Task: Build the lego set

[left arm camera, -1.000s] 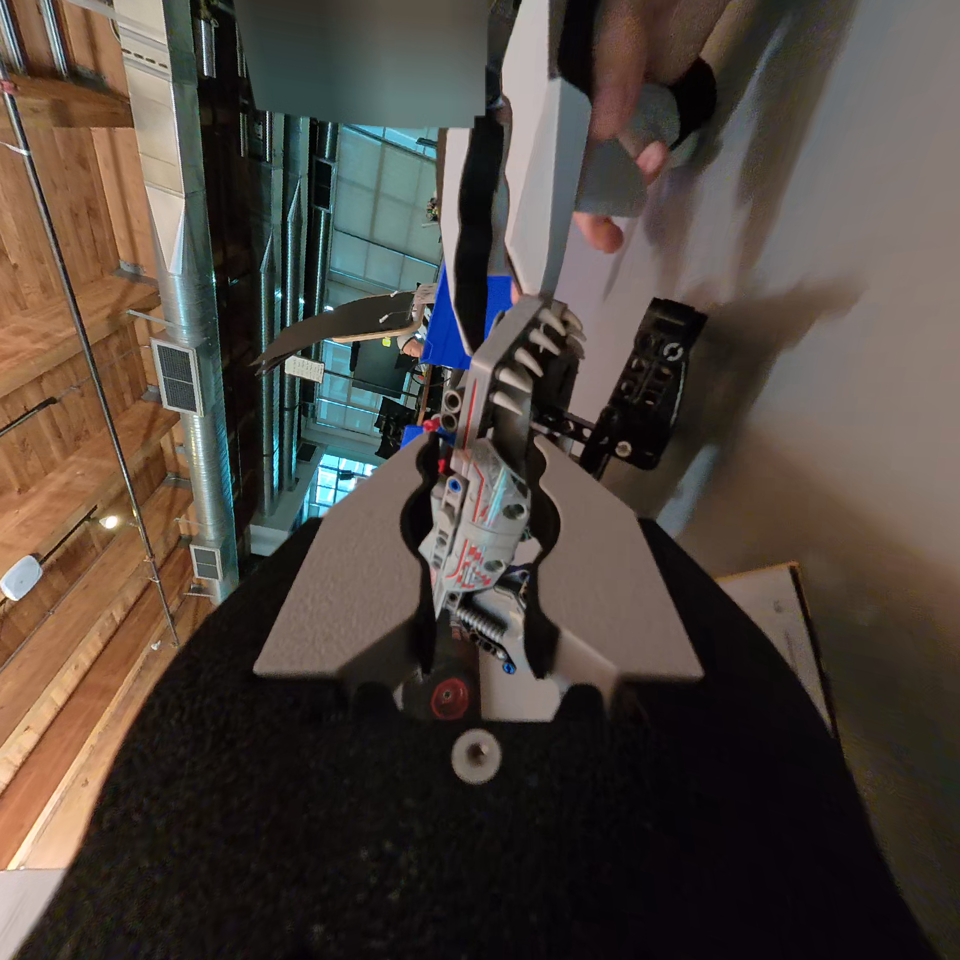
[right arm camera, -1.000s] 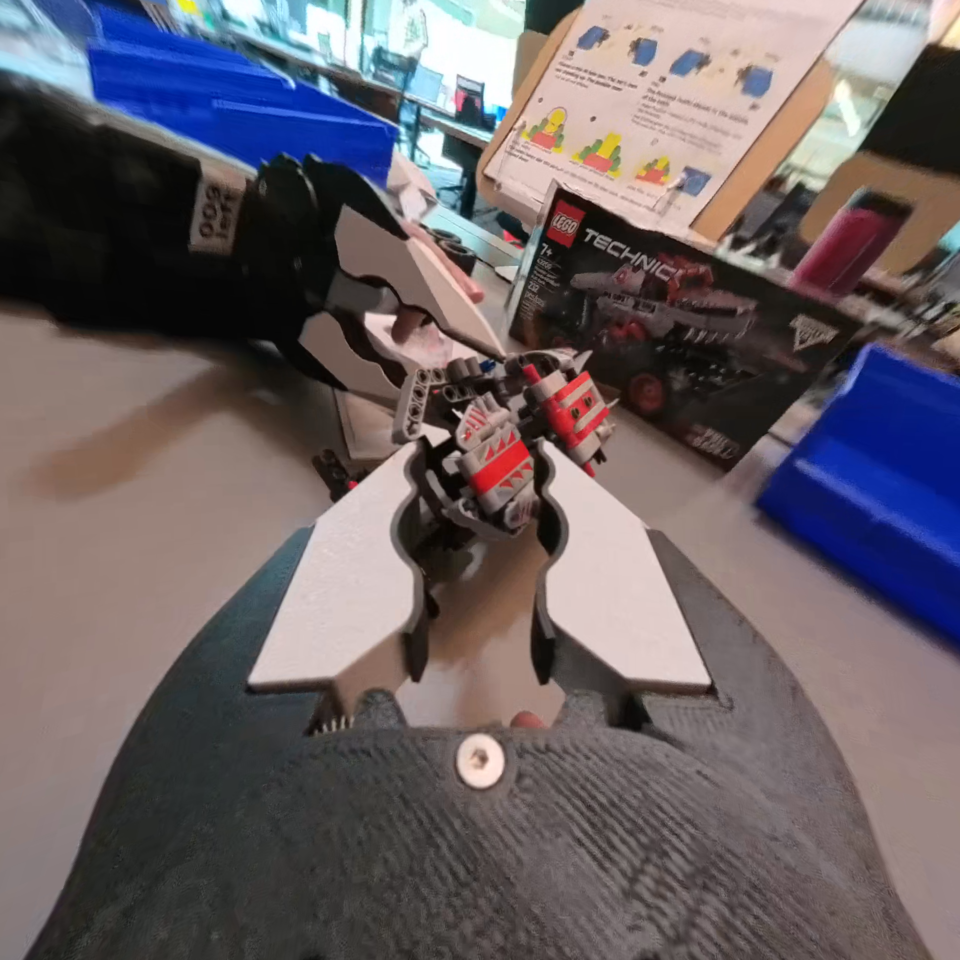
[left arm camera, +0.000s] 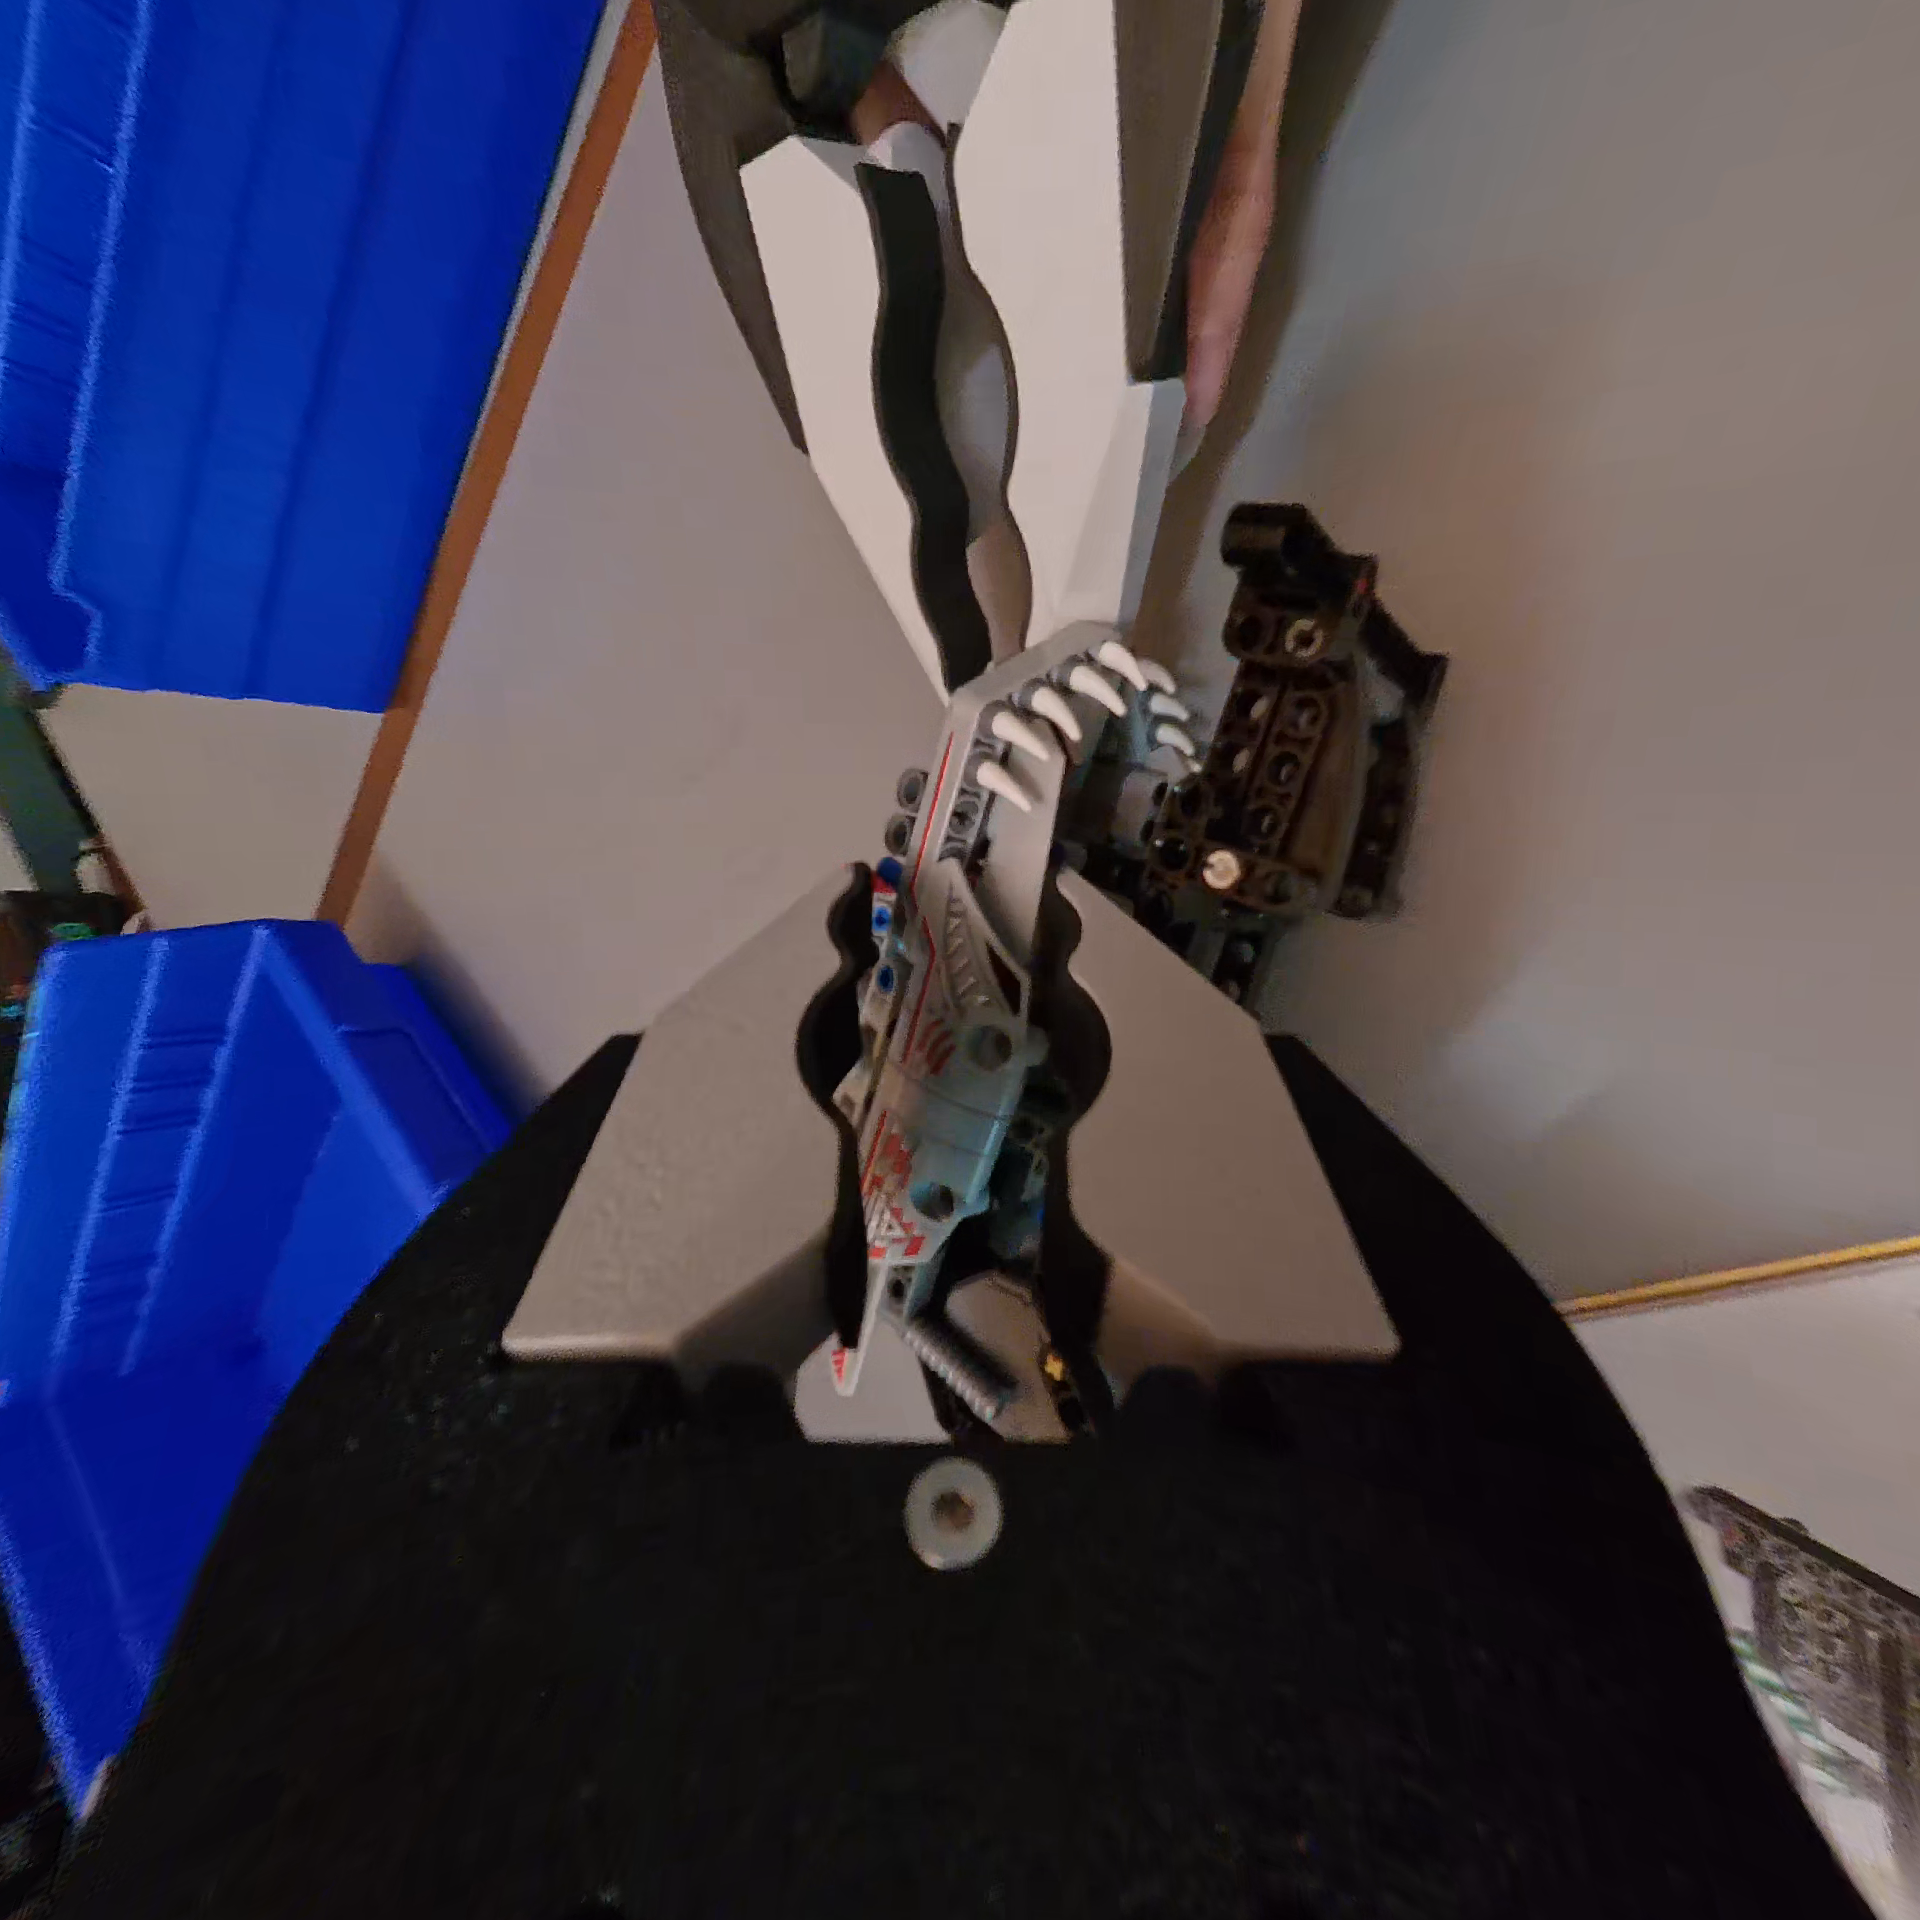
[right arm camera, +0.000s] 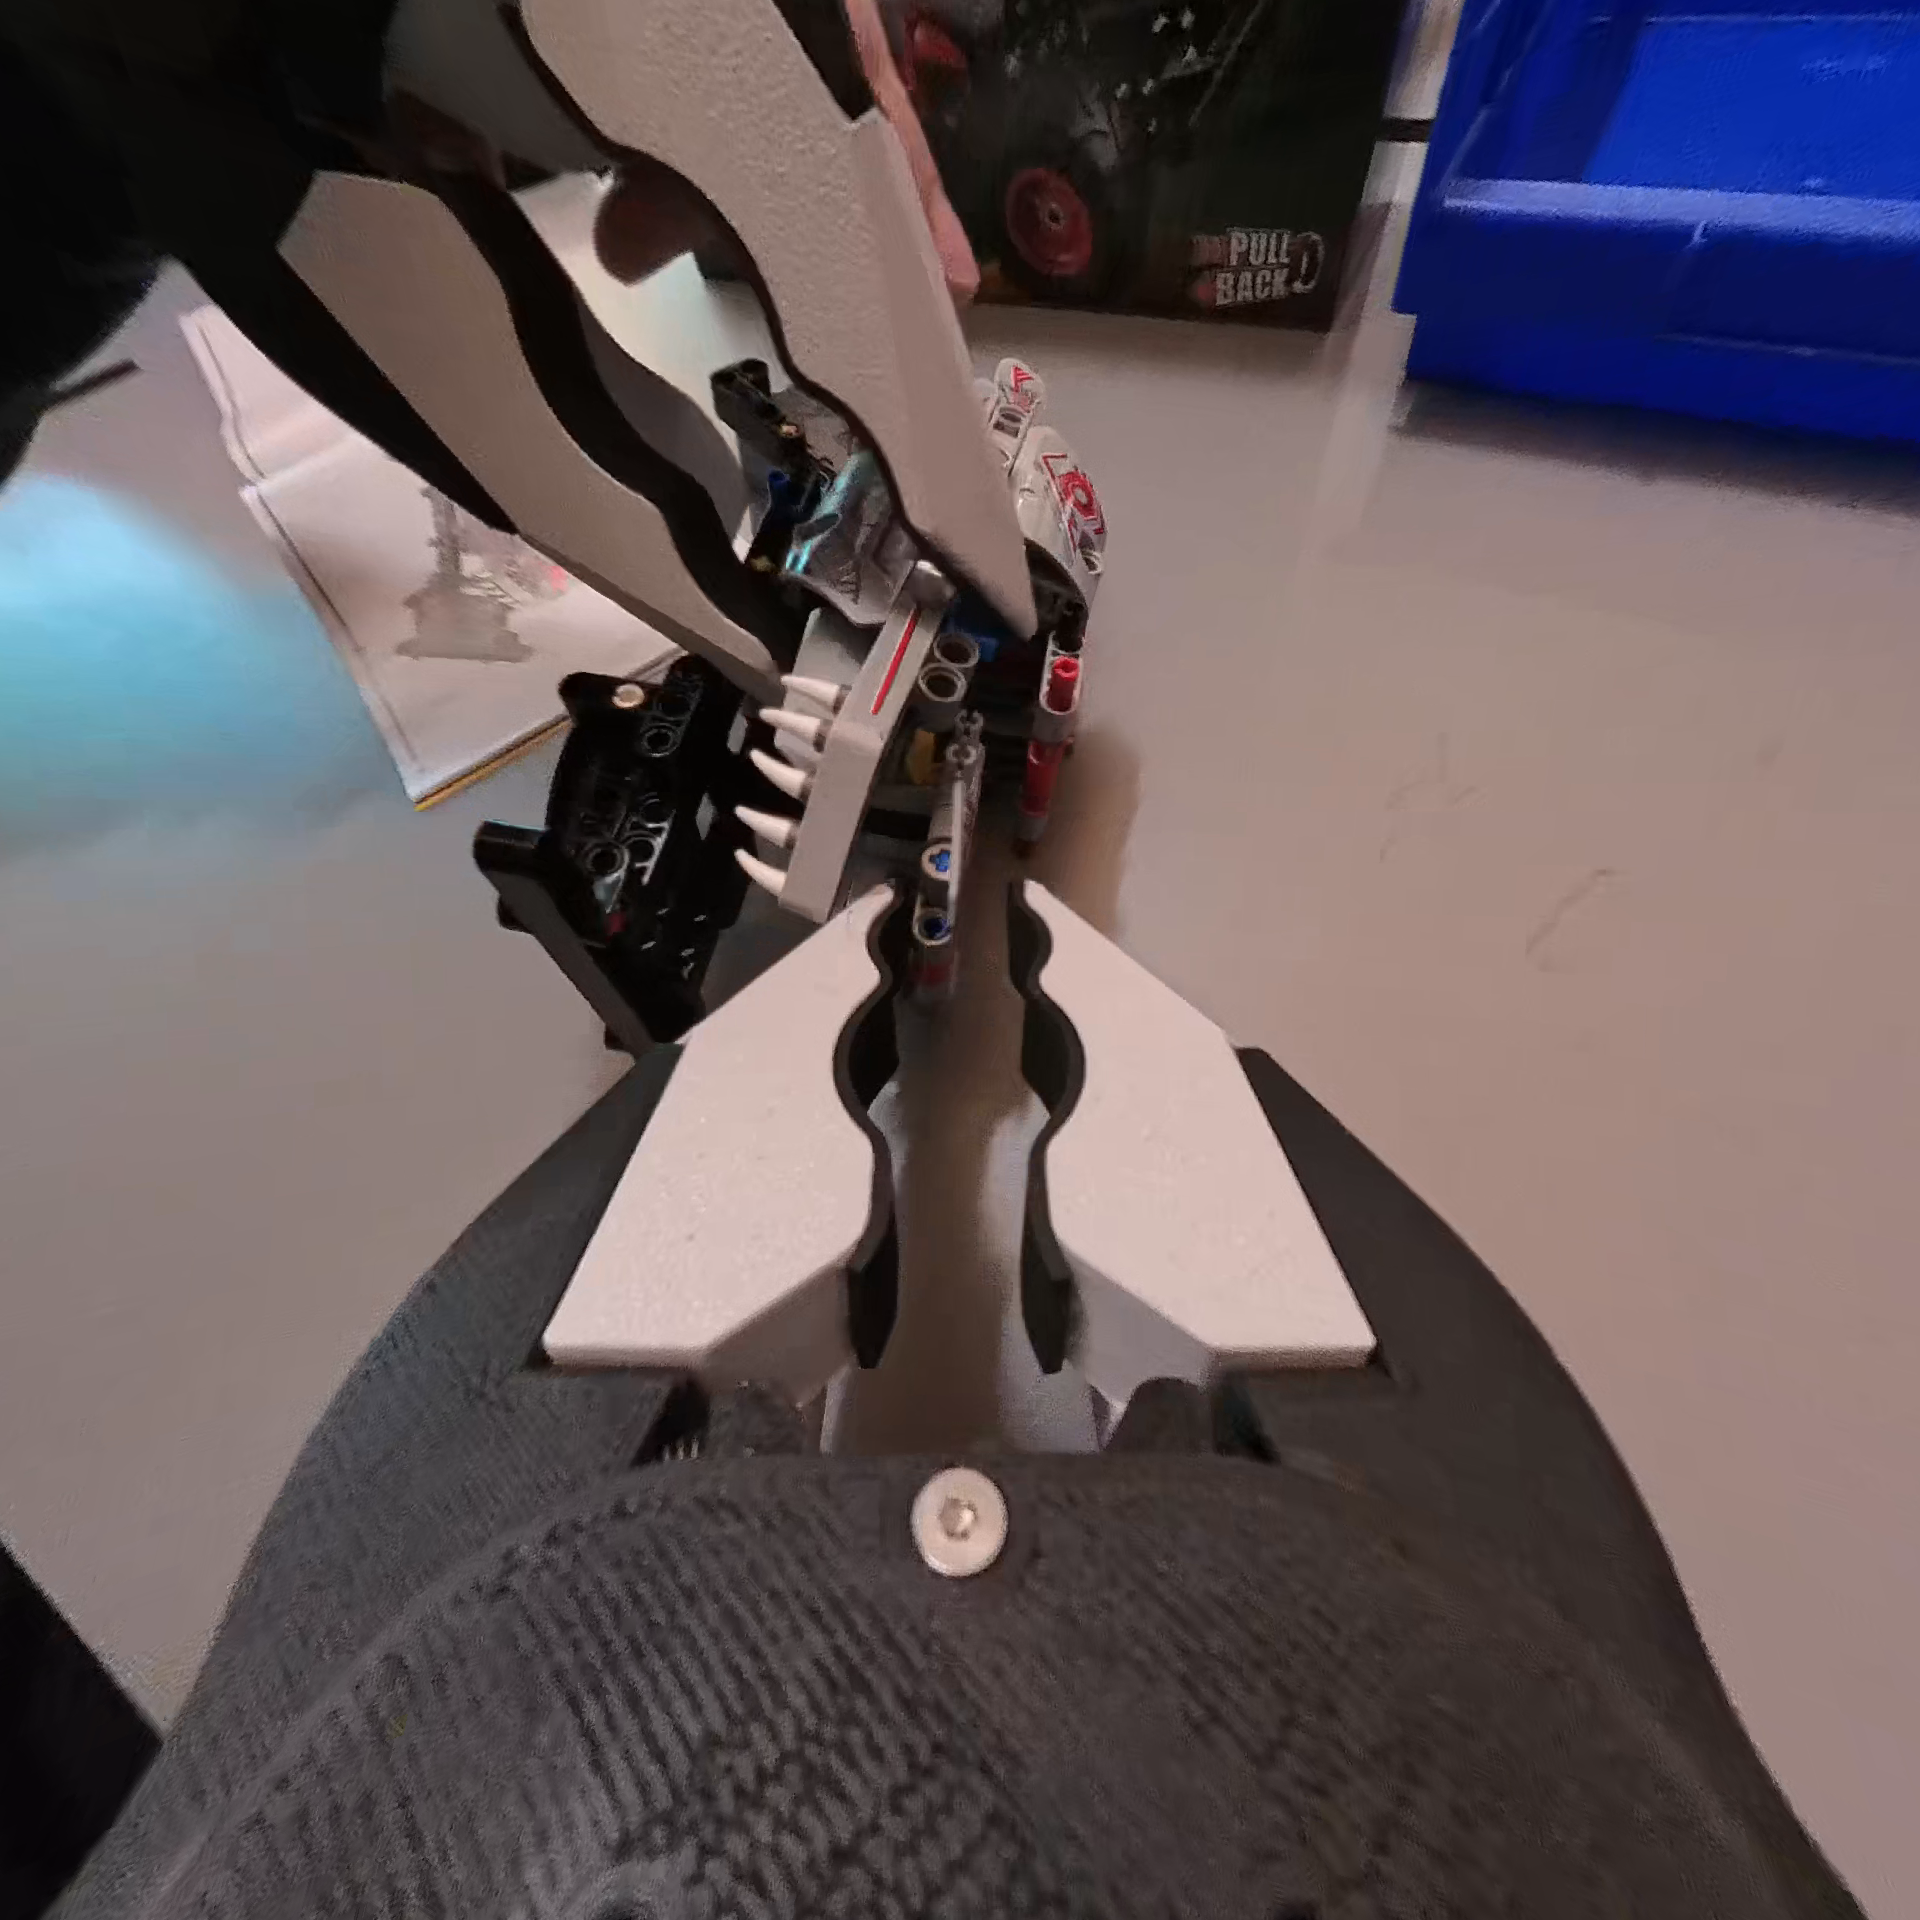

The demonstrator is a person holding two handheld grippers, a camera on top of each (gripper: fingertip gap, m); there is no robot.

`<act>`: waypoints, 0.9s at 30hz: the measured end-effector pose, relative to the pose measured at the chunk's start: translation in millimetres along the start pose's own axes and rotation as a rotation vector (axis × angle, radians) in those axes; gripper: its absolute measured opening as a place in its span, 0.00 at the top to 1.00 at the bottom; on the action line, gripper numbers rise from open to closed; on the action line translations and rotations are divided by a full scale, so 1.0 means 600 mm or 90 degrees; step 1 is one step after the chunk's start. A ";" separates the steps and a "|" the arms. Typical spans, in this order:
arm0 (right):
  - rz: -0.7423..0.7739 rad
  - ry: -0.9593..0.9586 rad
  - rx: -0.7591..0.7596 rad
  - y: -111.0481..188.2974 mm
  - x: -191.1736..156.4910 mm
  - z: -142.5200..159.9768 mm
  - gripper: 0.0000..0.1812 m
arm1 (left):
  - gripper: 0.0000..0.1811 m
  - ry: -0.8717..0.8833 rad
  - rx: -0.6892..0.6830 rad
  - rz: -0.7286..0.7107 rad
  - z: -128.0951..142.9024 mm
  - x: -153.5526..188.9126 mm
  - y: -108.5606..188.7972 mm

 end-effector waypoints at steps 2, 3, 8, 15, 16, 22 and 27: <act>0.005 0.022 -0.002 -0.004 -0.001 0.000 0.97 | 0.83 -0.022 -0.013 -0.034 0.002 -0.005 0.001; 0.013 0.026 -0.001 -0.005 0.002 -0.001 0.97 | 0.82 -0.035 -0.025 -0.047 0.005 -0.008 0.004; -0.009 -0.003 -0.006 -0.008 0.005 -0.002 0.97 | 0.82 -0.066 -0.028 -0.040 -0.003 -0.006 0.013; -0.038 -0.032 -0.013 -0.009 0.005 -0.002 0.97 | 0.87 -0.038 -0.056 -0.017 -0.003 -0.017 0.006; -0.042 -0.033 -0.013 -0.009 0.005 -0.002 0.97 | 0.87 -0.010 -0.050 -0.009 -0.003 -0.020 0.007; -0.052 -0.044 -0.014 -0.010 0.007 -0.003 0.97 | 0.88 0.097 -0.022 0.053 -0.003 -0.019 0.004; -0.059 -0.053 -0.016 -0.010 0.008 -0.003 0.97 | 0.87 0.132 0.001 0.065 -0.002 -0.018 0.010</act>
Point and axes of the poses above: each gripper's, where its closed fingertips meet, y back along the fingers, z out of its underside, x = y × z across the jaws, the point moved 1 cm from there along y, back along the fingers, and after that the axes turned 8 degrees about z, right-handed, at the moved point
